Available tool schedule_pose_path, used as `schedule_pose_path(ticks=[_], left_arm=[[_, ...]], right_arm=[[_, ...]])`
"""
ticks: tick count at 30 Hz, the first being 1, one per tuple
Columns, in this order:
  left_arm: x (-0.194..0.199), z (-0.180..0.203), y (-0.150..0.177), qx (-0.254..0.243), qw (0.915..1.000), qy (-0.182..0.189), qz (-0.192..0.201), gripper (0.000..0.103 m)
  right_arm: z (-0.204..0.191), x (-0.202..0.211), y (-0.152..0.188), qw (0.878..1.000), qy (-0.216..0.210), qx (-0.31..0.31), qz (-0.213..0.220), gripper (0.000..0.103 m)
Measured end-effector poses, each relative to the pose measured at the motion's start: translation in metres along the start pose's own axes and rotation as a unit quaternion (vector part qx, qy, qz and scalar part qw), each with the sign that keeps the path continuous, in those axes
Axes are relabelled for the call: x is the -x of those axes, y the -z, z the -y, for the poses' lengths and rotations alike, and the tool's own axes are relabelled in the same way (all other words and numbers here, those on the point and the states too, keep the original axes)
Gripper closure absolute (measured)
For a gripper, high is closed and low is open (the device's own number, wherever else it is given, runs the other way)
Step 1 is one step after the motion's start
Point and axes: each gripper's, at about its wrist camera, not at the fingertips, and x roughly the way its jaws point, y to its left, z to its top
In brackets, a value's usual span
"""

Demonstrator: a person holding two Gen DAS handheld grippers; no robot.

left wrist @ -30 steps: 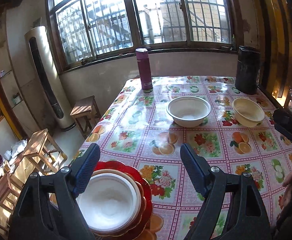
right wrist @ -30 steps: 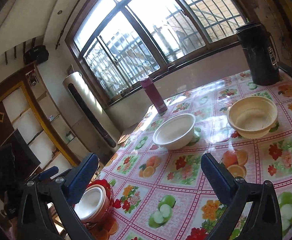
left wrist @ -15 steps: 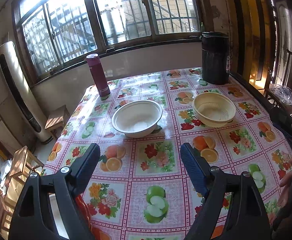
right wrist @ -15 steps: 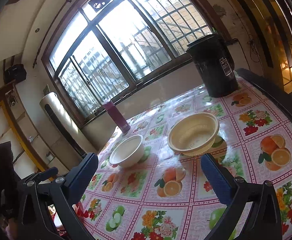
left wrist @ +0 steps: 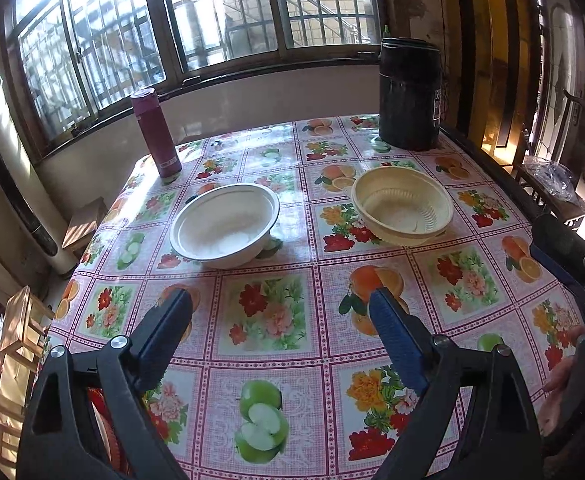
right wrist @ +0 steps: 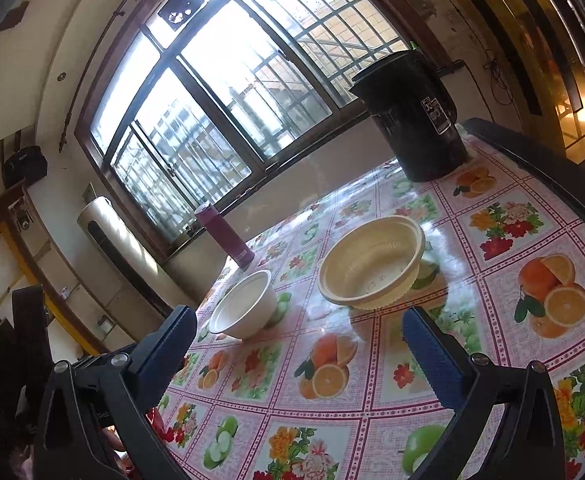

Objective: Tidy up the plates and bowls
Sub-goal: 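Move both open tools toward the beige strainer bowl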

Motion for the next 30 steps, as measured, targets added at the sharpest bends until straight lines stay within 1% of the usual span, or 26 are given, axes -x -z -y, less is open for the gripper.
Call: schedule_pose_path(ticks=[1, 2, 3, 17, 23, 30], left_arm=[[-0.001, 0.000, -0.001, 0.002, 1.0000, 0.004, -0.001, 0.009], [-0.002, 0.001, -0.002, 0.004, 1.0000, 0.008, -0.001, 0.002], [-0.002, 0.001, -0.002, 0.005, 0.9999, 0.011, -0.001, 0.000], [-0.019, -0.005, -0.002, 0.012, 0.9998, 0.009, -0.015, 0.000], [-0.028, -0.005, 0.001, 0.013, 0.9996, 0.012, -0.024, 0.000], [-0.037, -0.002, 0.002, 0.013, 0.9993, 0.014, -0.033, 0.000]], right_arm=[[0.000, 0.000, 0.000, 1.000, -0.001, 0.000, 0.000, 0.000], [0.000, 0.000, 0.000, 1.000, -0.001, -0.001, 0.000, 0.000], [0.001, -0.001, 0.000, 1.000, -0.001, -0.002, 0.000, 0.000], [0.005, -0.011, 0.001, 1.000, 0.016, -0.006, -0.015, 0.000], [0.009, -0.013, 0.002, 0.999, 0.029, -0.009, -0.016, 0.000], [0.010, -0.014, 0.002, 0.999, 0.034, -0.010, -0.018, 0.000]])
